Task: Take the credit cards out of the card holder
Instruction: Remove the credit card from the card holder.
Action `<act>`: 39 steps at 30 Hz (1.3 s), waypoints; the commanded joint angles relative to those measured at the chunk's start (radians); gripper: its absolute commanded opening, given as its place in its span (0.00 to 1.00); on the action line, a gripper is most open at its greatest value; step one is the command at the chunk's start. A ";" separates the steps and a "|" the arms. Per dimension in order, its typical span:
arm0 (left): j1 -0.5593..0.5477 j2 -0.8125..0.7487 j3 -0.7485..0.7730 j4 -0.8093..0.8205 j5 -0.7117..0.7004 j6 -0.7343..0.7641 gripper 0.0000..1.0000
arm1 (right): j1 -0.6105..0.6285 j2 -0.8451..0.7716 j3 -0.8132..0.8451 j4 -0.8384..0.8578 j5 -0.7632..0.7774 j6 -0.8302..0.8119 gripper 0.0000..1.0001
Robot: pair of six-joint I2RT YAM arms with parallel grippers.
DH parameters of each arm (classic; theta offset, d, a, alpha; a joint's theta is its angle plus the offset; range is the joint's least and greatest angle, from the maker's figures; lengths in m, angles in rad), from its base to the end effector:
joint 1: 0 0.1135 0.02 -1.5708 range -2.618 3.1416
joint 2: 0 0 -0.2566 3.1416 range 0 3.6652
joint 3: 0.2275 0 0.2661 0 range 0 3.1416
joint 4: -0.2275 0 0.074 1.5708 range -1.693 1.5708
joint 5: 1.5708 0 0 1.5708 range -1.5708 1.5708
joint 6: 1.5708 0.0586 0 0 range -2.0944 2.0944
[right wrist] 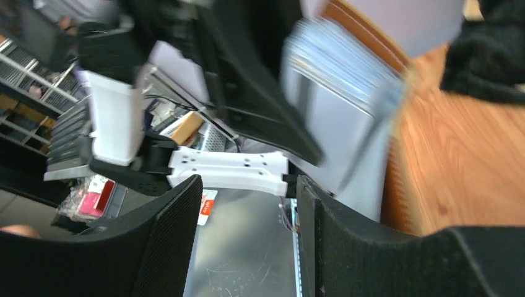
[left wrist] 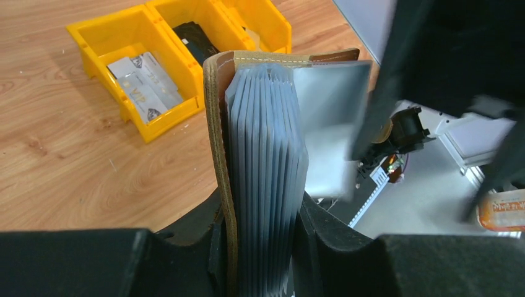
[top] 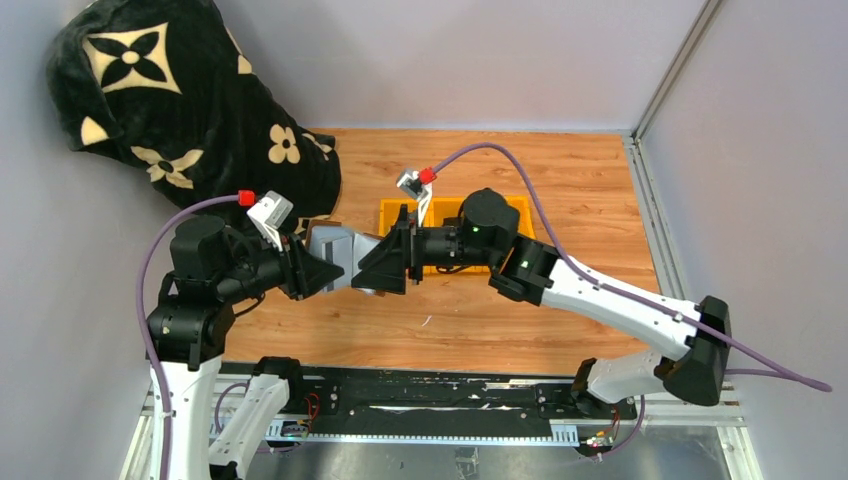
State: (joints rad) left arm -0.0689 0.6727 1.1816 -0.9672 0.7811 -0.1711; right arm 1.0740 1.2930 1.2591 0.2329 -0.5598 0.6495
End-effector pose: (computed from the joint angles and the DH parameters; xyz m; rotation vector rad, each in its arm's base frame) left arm 0.1170 -0.0494 0.4010 0.3979 1.9680 -0.9398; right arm 0.1309 0.3067 0.4359 -0.8729 1.4237 1.7560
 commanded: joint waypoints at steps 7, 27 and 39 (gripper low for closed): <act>-0.002 -0.031 0.014 0.069 0.121 -0.032 0.07 | 0.005 0.022 -0.049 -0.099 0.174 0.003 0.56; -0.003 -0.033 0.020 0.068 0.538 -0.100 0.45 | -0.061 0.093 -0.191 0.388 -0.056 0.339 0.23; -0.002 -0.022 0.032 0.065 0.641 -0.124 0.55 | -0.068 0.070 -0.240 0.450 -0.047 0.360 0.00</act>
State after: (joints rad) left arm -0.0544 0.6521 1.1820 -0.9039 1.1961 -0.2451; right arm 1.0161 1.3621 1.0454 0.6323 -0.6876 1.0199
